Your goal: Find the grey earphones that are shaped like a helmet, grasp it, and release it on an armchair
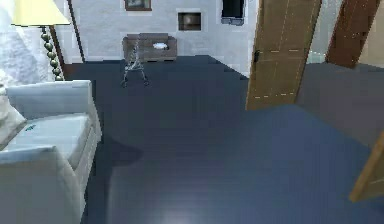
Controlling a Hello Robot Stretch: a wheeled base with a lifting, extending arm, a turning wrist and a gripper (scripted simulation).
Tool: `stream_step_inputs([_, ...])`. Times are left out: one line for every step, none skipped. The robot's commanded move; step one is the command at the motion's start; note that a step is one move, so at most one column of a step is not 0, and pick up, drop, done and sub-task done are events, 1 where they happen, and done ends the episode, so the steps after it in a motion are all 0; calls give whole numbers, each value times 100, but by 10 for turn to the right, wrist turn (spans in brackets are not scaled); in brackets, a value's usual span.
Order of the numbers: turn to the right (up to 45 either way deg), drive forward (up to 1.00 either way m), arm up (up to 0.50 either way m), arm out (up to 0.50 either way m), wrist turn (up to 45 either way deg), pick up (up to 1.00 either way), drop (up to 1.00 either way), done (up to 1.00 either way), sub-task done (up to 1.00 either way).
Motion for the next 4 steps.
stream_step_inputs([0,100,0,0,0,0,0,0,0])
stream_step_inputs([0,100,0,0,0,0,0,0,0])
stream_step_inputs([0,100,0,0,0,0,0,0,0])
stream_step_inputs([-30,0,0,0,0,0,0,0,0])
